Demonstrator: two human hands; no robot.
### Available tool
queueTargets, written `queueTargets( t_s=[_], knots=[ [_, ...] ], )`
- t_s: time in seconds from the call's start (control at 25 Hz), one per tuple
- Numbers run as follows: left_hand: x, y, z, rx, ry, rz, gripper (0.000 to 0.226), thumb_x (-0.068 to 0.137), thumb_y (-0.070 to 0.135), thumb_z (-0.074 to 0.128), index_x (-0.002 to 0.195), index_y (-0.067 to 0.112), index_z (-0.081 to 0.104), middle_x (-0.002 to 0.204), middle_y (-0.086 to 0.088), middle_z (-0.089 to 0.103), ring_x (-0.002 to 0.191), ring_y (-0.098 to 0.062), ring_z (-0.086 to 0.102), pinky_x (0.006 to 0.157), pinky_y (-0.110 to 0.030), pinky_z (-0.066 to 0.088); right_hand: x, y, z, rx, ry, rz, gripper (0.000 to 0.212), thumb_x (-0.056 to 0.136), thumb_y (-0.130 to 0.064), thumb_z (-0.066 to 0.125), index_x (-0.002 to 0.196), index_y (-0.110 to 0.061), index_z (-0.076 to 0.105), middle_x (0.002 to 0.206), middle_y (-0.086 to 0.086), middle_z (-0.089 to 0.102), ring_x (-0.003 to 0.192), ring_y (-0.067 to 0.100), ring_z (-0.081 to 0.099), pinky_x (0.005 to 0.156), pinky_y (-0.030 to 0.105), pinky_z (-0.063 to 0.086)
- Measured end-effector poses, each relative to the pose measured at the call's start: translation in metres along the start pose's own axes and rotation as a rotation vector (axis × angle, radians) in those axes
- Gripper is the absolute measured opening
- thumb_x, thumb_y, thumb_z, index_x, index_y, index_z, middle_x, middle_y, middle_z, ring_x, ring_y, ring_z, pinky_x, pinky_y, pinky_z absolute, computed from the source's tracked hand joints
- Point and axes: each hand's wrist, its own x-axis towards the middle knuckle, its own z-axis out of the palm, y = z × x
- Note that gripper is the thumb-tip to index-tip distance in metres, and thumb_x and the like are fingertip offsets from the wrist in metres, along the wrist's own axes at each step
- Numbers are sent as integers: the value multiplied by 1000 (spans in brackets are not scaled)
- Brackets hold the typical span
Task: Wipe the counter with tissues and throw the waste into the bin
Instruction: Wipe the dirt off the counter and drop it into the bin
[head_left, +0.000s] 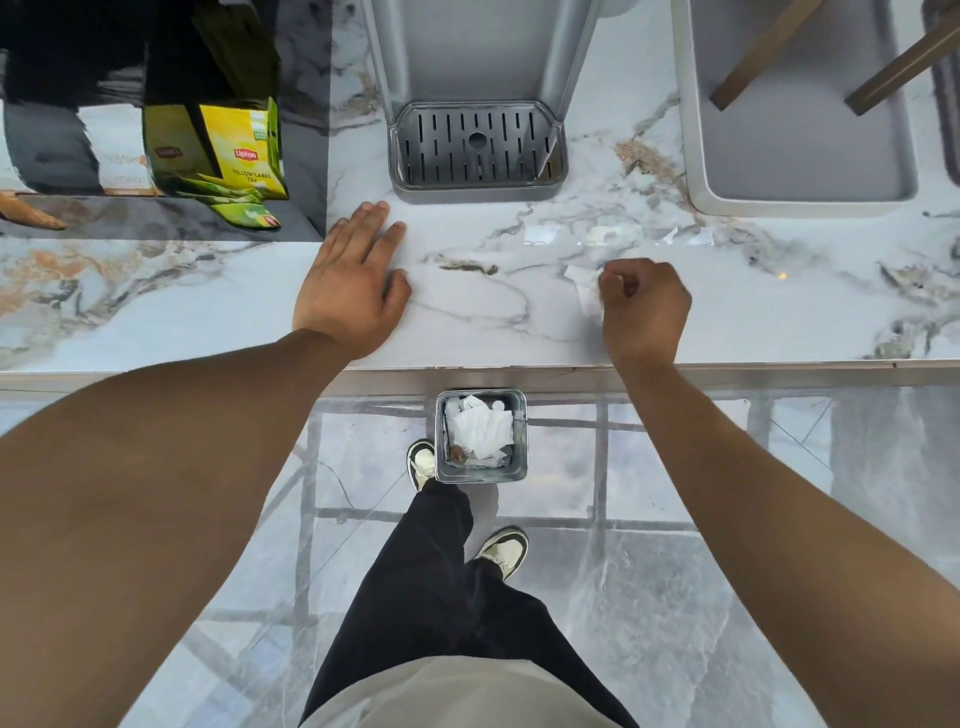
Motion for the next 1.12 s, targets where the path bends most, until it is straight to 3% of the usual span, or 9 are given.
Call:
queueTargets(
  t_s=[0.16,0.28,0.36,0.44,0.56,0.68,0.8,0.92,1.12],
  knots=[
    [0,0,1,4,12,9,56,98,30,37,149,7,40,162,-15,28,153,-29,20,125,-45,15,-54,-8,11,-4,-61,-181,14,87,-8,62,84,-14,75,84,8,66,77,21,61,72,21,40],
    [0,0,1,7,10,7,56,99,31,37,149,7,39,162,-15,28,153,-29,20,125,-45,15,-97,-15,12,65,-297,-263,11,84,-6,70,83,-15,77,84,4,69,75,15,62,75,25,49],
    [1,-1,1,6,11,4,56,99,31,36,149,7,39,163,-15,27,153,-28,19,125,-44,15,-98,-21,7,87,-397,-377,13,83,-5,71,83,-16,77,83,1,68,71,10,61,71,20,48],
    [0,-1,2,7,10,5,57,98,32,35,149,7,39,162,-15,27,153,-28,19,125,-44,15,-66,-28,2,79,-276,-446,15,86,-5,67,84,-16,77,81,0,66,67,9,59,66,13,44],
    [1,0,2,21,0,0,58,98,34,34,150,8,38,163,-13,26,153,-27,17,126,-44,14,12,-42,-3,28,-14,-281,21,88,-8,59,80,-18,75,82,2,69,71,14,62,66,18,41],
    [1,-1,2,31,-6,-11,58,99,34,33,150,9,38,164,-12,26,153,-26,17,126,-43,14,60,-46,10,-5,-13,-76,23,87,-8,55,84,-18,76,91,4,74,85,19,68,71,18,44],
    [1,0,1,33,-1,-5,57,98,34,34,150,9,39,163,-12,27,153,-26,19,126,-42,14,51,-54,38,-42,-45,-60,19,91,-10,56,92,-17,74,99,9,69,90,23,65,77,22,44],
    [1,0,2,34,-3,-4,57,99,33,35,149,8,39,163,-12,27,153,-26,19,126,-43,15,5,-56,47,-69,-134,-244,15,92,-10,57,91,-14,72,96,11,63,88,22,59,72,19,33],
    [1,1,0,26,3,0,56,98,33,35,148,7,41,162,-13,29,153,-26,20,125,-44,16,-74,-27,16,-19,-470,-465,14,89,-5,65,87,-13,76,87,1,63,74,8,55,76,20,43]
  ],
)
